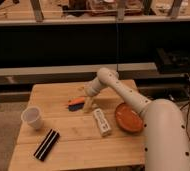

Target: Place the pepper on the white sponge

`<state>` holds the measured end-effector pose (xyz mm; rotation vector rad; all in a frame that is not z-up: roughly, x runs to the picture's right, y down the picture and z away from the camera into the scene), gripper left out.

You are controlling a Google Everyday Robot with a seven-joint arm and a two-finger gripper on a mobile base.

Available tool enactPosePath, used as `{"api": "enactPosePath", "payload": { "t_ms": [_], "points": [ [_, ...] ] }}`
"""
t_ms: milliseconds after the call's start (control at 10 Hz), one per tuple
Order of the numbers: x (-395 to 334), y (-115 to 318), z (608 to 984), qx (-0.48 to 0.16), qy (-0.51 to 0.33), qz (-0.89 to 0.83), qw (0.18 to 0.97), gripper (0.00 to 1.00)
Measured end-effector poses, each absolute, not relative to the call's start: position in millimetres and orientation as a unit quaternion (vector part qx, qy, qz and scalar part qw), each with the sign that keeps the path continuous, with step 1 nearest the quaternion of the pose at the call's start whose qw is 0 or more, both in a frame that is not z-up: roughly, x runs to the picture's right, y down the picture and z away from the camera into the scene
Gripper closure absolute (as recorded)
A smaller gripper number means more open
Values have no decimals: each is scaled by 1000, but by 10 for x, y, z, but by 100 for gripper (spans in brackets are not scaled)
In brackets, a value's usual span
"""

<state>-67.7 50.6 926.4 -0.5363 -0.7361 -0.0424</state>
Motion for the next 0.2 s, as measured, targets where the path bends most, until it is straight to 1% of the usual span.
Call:
{"api": "enactPosePath", "payload": {
  "t_ms": [200],
  "points": [
    [-677,490,9244,-258,-353,-22,899,20]
  ]
}}
